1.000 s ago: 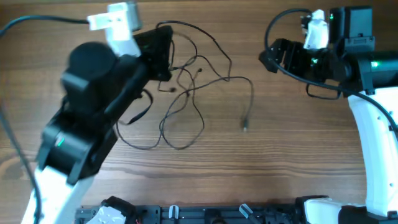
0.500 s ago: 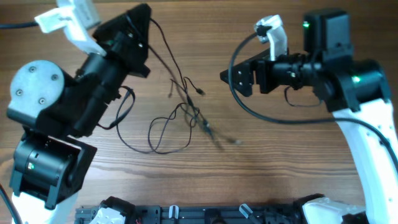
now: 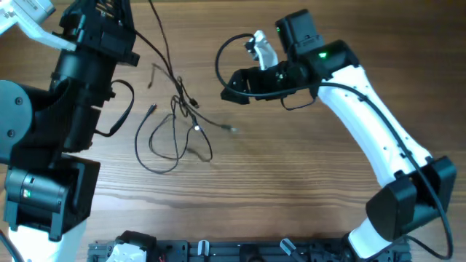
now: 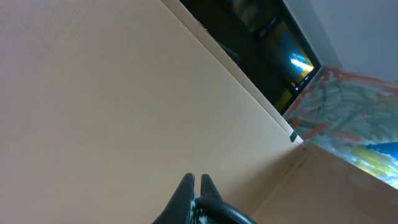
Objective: Untangle cables
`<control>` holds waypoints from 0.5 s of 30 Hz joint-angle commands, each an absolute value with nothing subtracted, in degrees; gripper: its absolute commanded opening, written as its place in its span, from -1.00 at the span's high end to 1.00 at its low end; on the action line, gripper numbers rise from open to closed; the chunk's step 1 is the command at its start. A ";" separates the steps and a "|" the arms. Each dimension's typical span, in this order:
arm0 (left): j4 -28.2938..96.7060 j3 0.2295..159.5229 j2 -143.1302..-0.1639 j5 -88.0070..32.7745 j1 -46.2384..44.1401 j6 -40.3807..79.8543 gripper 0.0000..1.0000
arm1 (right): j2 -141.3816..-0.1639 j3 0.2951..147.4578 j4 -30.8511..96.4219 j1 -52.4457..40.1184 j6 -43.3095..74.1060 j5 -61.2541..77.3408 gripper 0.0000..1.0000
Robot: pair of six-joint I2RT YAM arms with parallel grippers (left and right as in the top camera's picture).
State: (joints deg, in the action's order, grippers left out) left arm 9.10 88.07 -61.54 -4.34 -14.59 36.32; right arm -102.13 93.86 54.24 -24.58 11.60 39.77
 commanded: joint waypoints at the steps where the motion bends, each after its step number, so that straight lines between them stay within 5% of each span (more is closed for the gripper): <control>1: 8.47 89.34 -60.95 -3.95 -14.24 36.93 0.92 | -102.83 94.08 51.00 -26.76 16.82 43.31 -0.95; 15: 8.49 89.34 -60.95 -3.97 -14.24 36.93 0.92 | -115.18 94.08 42.61 -37.26 30.41 46.68 -0.80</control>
State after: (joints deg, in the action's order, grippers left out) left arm 8.95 88.07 -61.54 -4.34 -14.59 36.36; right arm -111.02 93.89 45.69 -34.11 23.83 45.12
